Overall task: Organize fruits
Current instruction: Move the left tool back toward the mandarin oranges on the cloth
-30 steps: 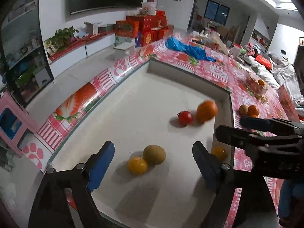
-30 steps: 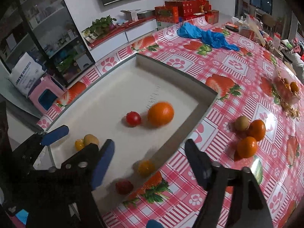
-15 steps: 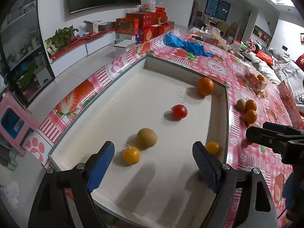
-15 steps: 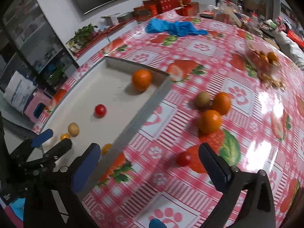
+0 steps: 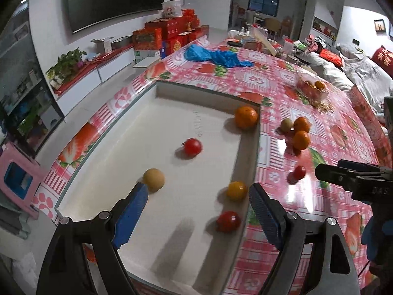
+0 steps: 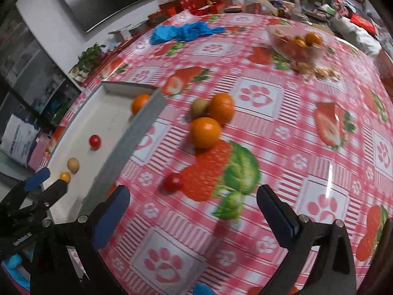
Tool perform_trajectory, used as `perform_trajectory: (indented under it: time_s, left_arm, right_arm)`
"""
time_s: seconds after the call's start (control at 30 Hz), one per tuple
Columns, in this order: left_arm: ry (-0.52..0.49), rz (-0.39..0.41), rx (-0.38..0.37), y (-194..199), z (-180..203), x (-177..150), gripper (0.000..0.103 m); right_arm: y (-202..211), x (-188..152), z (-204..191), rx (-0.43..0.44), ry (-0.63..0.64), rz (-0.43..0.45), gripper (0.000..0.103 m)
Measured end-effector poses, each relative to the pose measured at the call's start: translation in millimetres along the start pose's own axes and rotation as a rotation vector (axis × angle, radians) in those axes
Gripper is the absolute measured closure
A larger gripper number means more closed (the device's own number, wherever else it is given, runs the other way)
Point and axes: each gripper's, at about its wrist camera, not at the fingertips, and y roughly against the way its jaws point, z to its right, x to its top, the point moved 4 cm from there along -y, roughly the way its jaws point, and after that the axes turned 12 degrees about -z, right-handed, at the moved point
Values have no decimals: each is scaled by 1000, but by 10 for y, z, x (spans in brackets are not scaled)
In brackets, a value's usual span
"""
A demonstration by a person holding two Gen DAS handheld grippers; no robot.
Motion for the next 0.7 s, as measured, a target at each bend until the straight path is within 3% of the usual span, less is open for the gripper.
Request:
perform_trajectory:
  time_s: [0.33,0.5,0.63,0.7]
  left_arm:
    - [-112,4,-62,206,561,263,18]
    - [-147,34,-94,332,841,530,18]
    - [-152,8,-126,224,1024,650,18]
    - [-152,-30,-123,64,1117,638,18]
  right_arm:
    - [130,-134,671,-119,-88,14,0]
    - [138,-327,892,-252,-70,10,0]
    - [32,-488,916,-308,-37,-2,0]
    - [61,-549,911,-308,-33,46,0]
